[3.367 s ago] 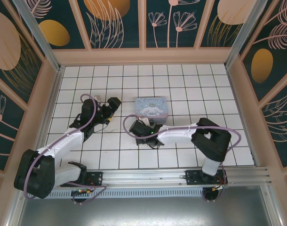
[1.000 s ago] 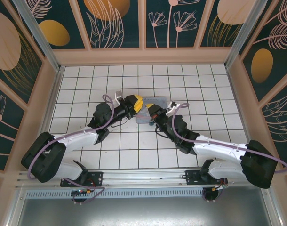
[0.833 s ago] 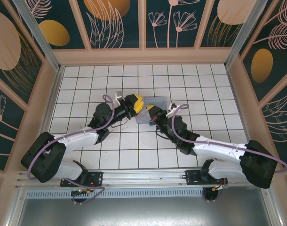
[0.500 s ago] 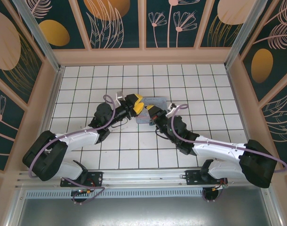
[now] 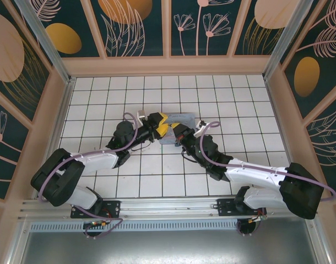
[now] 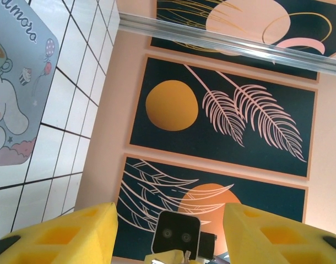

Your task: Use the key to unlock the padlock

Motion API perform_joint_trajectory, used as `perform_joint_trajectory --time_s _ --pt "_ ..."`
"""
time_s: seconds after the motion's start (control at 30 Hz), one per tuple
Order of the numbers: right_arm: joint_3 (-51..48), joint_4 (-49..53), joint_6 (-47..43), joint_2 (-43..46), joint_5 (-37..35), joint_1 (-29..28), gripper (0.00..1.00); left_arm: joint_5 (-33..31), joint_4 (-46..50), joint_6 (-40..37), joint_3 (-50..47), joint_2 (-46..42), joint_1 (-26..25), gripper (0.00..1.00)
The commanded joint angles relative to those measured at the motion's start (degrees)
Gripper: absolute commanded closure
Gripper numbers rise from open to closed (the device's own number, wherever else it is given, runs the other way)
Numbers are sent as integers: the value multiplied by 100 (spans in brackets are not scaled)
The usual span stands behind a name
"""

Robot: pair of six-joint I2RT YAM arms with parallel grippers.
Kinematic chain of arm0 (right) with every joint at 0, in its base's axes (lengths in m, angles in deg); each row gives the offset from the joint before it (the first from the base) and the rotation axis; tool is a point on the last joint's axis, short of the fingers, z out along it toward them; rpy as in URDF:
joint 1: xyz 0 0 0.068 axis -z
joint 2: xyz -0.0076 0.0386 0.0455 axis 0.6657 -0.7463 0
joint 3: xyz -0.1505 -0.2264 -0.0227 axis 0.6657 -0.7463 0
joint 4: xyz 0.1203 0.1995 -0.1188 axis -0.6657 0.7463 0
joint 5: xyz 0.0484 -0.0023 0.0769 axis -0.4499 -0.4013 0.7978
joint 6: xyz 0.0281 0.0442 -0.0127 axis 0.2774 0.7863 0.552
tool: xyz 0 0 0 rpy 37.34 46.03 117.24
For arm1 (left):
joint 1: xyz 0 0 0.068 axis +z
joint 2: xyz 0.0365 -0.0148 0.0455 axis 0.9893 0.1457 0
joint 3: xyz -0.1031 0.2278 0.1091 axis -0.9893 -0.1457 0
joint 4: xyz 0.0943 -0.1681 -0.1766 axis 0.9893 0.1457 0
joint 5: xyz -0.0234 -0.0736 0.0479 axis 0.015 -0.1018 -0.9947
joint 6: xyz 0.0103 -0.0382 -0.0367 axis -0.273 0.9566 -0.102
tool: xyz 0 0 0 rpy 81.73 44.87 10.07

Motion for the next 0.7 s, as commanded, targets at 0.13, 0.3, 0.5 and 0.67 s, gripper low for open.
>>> perform_joint_trajectory --time_s 0.13,0.3,0.5,0.67 --pt "212 -268 -42 -154 -2 66 100 40 -353 -92 18 5 -47 53" --pt "197 -459 65 -376 77 99 100 53 -377 -92 77 -32 -62 60" --pt "169 -538 97 -431 87 110 100 45 -407 -92 34 -51 -69 69" --pt "133 -506 104 -370 73 115 100 23 -445 -81 -11 -12 -73 76"
